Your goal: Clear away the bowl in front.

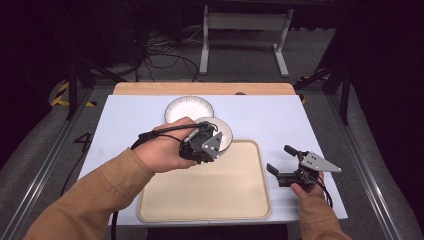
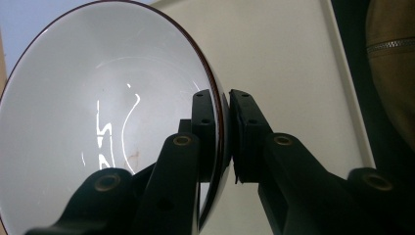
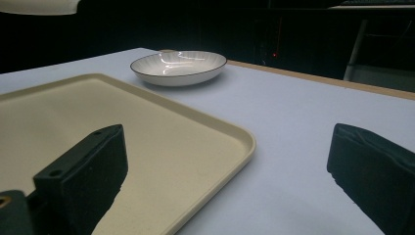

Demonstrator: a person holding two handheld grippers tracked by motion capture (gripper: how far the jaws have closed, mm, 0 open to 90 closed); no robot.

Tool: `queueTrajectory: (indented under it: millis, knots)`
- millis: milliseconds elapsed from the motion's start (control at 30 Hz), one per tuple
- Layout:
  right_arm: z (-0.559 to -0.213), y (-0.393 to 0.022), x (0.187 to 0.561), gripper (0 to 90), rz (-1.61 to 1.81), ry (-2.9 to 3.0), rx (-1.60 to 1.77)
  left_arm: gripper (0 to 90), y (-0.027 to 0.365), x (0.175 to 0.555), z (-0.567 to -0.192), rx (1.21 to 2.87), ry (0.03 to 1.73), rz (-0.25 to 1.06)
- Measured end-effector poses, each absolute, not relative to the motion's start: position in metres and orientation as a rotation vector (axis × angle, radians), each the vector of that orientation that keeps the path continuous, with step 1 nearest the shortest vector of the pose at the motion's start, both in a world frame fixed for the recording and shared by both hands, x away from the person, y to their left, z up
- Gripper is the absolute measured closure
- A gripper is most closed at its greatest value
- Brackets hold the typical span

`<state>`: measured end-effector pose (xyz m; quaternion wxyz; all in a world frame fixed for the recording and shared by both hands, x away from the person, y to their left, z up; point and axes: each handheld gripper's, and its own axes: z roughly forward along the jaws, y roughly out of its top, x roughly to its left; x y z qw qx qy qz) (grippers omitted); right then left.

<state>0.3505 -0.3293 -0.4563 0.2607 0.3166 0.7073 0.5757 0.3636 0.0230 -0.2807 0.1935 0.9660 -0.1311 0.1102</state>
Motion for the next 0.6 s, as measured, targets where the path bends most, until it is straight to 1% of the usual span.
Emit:
queueTrajectory:
  millis: [133,600]
  knots:
    - [-0.456,-0.329,0.350,2.0,1.559,1.916,0.856,82.0,0.022,0.359,-0.281,2.716,-0.420,0.318]
    - [-0.456,-0.329,0.351,2.1,1.558,1.921,0.852,81.8,0.022,0.351,-0.302,2.706,-0.457,0.268]
